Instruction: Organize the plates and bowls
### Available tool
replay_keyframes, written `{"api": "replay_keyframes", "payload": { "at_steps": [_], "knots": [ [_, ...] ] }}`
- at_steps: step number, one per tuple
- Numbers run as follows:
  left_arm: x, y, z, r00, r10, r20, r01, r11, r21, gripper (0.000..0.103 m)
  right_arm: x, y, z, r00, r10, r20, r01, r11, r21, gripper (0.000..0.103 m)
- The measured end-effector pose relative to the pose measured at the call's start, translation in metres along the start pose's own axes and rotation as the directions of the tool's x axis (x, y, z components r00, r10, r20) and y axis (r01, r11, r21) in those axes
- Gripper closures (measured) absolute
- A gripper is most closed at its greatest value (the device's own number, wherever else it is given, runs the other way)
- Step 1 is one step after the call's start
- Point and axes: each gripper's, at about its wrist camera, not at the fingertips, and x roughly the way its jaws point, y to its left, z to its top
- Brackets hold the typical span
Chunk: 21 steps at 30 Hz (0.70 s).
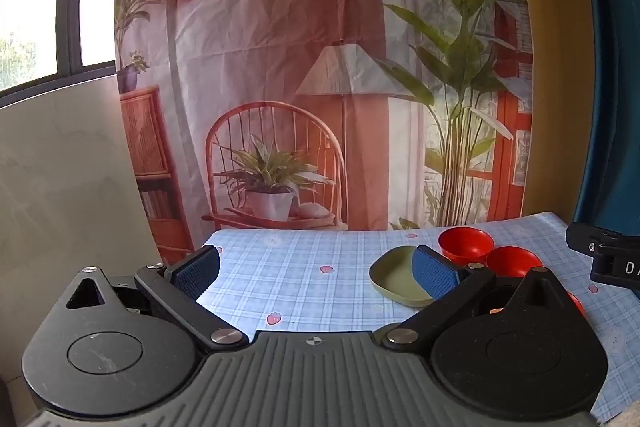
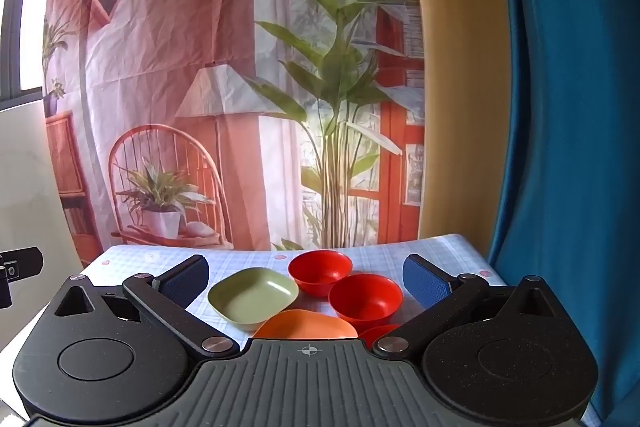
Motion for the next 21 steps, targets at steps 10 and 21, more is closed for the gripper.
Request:
{"api": "replay_keyframes", "payload": {
  "at_steps": [10,21],
  "knots": [
    [-0.0013,-0.0012,-0.0001,1.0,-0.001,0.008,0.001,1.0,0.001,0.0,0.001,0.0004,-0.0014,1.0,0.0,0.002,0.0,1.0,-0.003,0.0],
    [-0.0022,-0.0022,-0.0005,1.0,-0.003,0.014,0.003,1.0,-0.001,0.0,0.0012,-0.0004,-0.0009,1.0,-0.001,0.003,0.001,1.0,-0.005,0.0]
  ]
}}
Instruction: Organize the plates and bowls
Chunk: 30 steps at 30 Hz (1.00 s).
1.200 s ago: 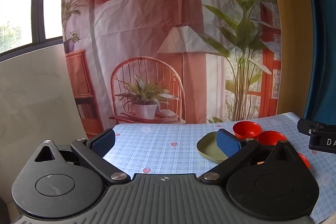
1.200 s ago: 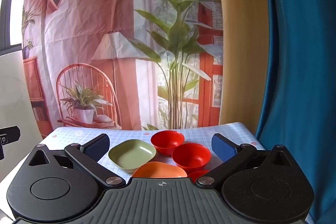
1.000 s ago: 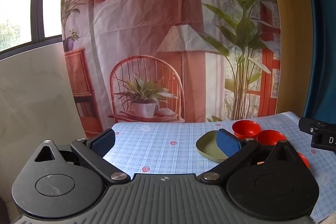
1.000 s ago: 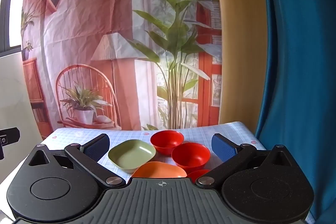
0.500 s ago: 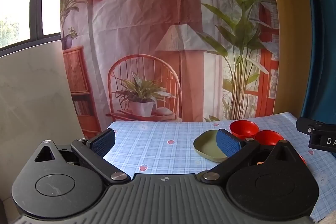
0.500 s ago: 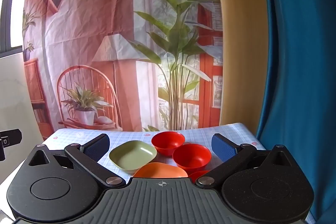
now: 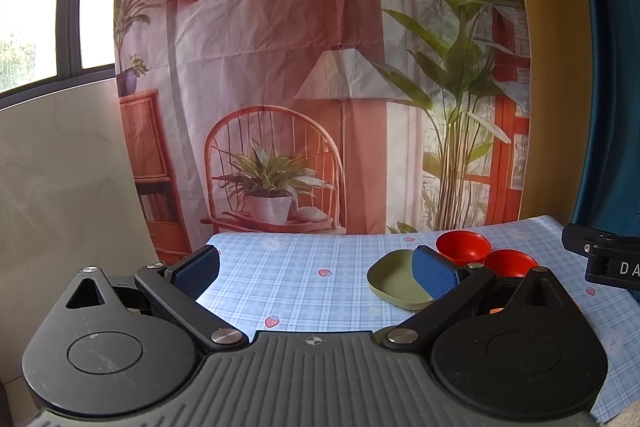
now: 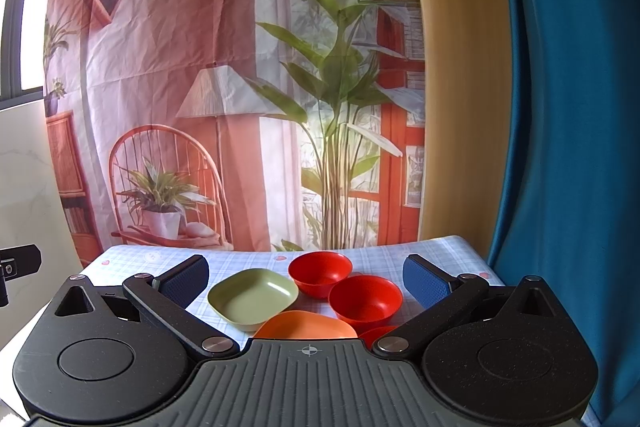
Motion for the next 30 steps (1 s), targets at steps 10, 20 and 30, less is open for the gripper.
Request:
{"api": "replay_keyframes", "payload": {
  "at_steps": [10,20,30],
  "knots": [
    [-0.0016,-0.0003,-0.0005,1.0,-0.001,0.004,0.001,1.0,-0.002,0.0,-0.0017,0.001,0.0014,1.0,0.001,0.004,-0.001,1.0,0.0,0.0],
    [-0.0019,0.0004,-0.0007,1.0,-0.004,0.003,0.004,1.0,-0.004,0.0,-0.0051,0.0011,0.0064,1.0,0.001,0.007,-0.001,1.0,-0.004,0.0],
    [-0.0018,0.0019,0.0,1.0,-0.007,-0.001,0.007,1.0,-0.007,0.0,-0.0032,0.0017,0.0027,1.0,0.001,0.008,-0.001,1.0,-0.005,0.0]
  ]
}}
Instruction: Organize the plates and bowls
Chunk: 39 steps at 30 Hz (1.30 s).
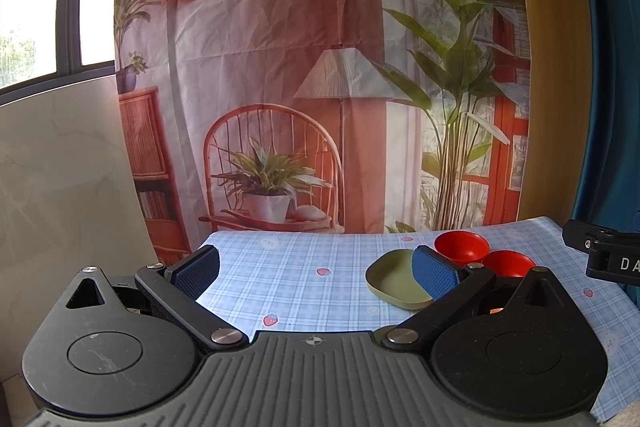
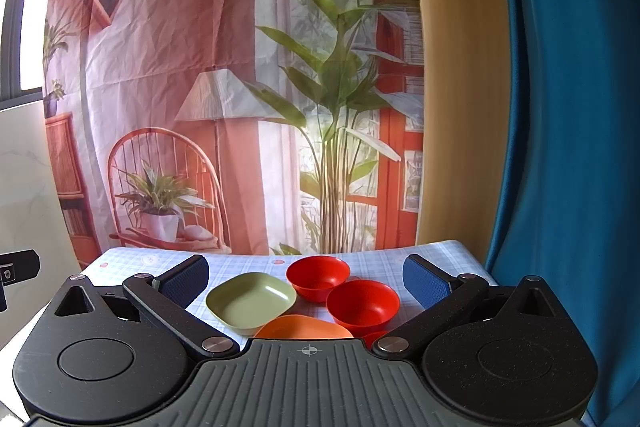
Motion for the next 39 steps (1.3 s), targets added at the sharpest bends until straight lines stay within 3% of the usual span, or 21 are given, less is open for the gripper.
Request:
{"api": "replay_keyframes", "payload": {
  "at_steps": [28,39],
  "knots": [
    [0.002,0.001,-0.001,1.0,-0.004,-0.011,0.004,1.0,-0.011,0.0,-0.002,0.001,0.001,1.0,0.001,-0.001,-0.001,1.0,-0.004,0.0],
    [0.029,0.002,-0.005,0.998,0.036,-0.054,-0.036,0.999,-0.007,0.0,0.009,-0.002,-0.003,0.998,0.036,0.059,-0.037,0.999,0.015,0.0]
  ]
}}
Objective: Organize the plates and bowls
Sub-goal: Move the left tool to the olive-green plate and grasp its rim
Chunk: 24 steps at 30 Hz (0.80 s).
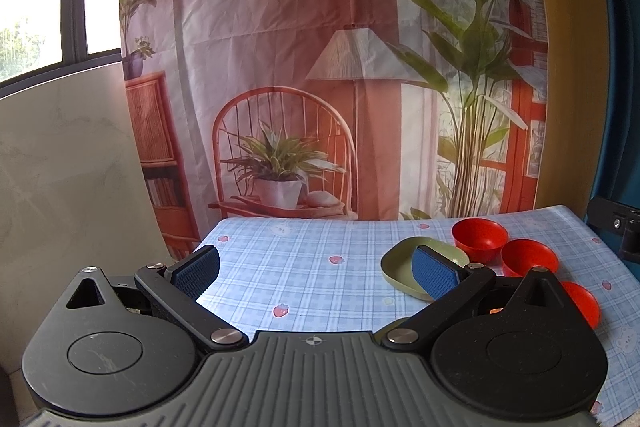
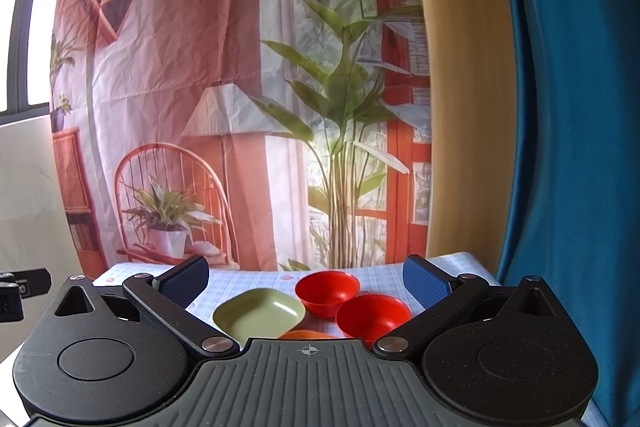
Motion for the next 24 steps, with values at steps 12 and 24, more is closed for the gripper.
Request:
{"api": "replay_keyframes", "payload": {
  "at_steps": [12,24],
  "knots": [
    [0.046,0.005,-0.013,0.999,0.006,-0.052,-0.006,1.0,0.002,0.0,0.044,-0.009,-0.019,0.999,0.044,0.014,-0.044,0.998,0.039,0.0],
    [0.082,0.015,-0.033,0.99,0.002,-0.138,-0.009,0.999,-0.051,0.0,0.076,-0.009,-0.048,0.999,-0.003,-0.05,0.003,1.0,-0.009,0.0]
  ]
}}
